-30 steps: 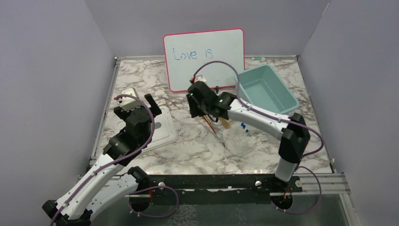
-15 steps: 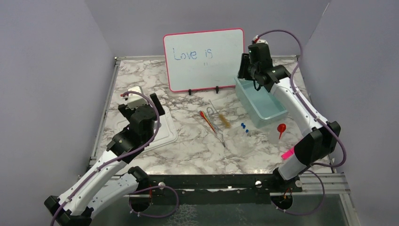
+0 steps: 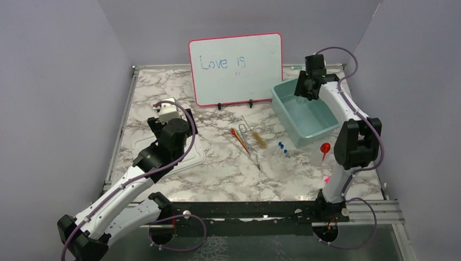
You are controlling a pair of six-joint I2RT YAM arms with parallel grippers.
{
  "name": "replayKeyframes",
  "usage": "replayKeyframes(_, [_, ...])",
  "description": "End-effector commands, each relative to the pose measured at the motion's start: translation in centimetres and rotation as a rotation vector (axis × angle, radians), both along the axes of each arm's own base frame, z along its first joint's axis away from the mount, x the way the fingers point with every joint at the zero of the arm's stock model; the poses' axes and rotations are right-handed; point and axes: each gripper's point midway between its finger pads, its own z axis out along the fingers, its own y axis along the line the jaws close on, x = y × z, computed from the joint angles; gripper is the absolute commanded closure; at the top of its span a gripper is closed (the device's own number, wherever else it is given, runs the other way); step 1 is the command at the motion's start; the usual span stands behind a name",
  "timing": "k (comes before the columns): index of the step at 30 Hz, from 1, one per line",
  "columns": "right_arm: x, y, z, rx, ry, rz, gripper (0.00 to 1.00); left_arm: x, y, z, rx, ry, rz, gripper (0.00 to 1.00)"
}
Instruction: Organize the chemistry lab equipment
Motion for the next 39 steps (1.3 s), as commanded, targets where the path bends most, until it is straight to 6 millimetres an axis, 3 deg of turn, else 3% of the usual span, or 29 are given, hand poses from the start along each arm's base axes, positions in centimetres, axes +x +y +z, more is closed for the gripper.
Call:
replayKeyframes(1, [2.2, 0.1, -3.4, 0.009, 0.021, 0.027, 0.69, 0.4, -0.9, -0.6, -0.017, 0.003, -0.03, 0.06])
replayKeyframes(8, [4.9, -0.7, -7.6, -0.009, 0.052, -0.012, 0.69, 0.9, -0.8, -1.1, 0.008, 0.018, -0.021, 0.06])
replayKeyframes(17, [6.0, -2.2, -9.7, -0.027, 0.035, -0.057, 0.68, 1.1, -0.9, -1.4, 0.014, 0.027, -0.029, 0.06])
replayKeyframes(23, [6.1, -2.0, -10.6, -0.021, 0.043, -0.052, 0.55, 1.2, -0.9, -1.6, 0.015, 0.033, -0.032, 0.06])
replayKeyframes(29, [6.1, -1.7, -9.2, -0.004, 0.016, -0.044, 0.38, 1.4, -1.0, -1.6, 0.011, 0.036, -0.037, 0.06])
replayKeyframes(34, [5.8, -1.5, -6.1, 0.009, -0.032, -0.038, 0.29, 1.4, -1.2, -1.6, 0.003, 0.038, -0.05, 0.06])
replayKeyframes(39, [4.8, -1.7, -2.5, 0.012, -0.071, -0.045, 0.27, 1.4, -1.4, -1.2, -0.009, 0.03, -0.065, 0.06])
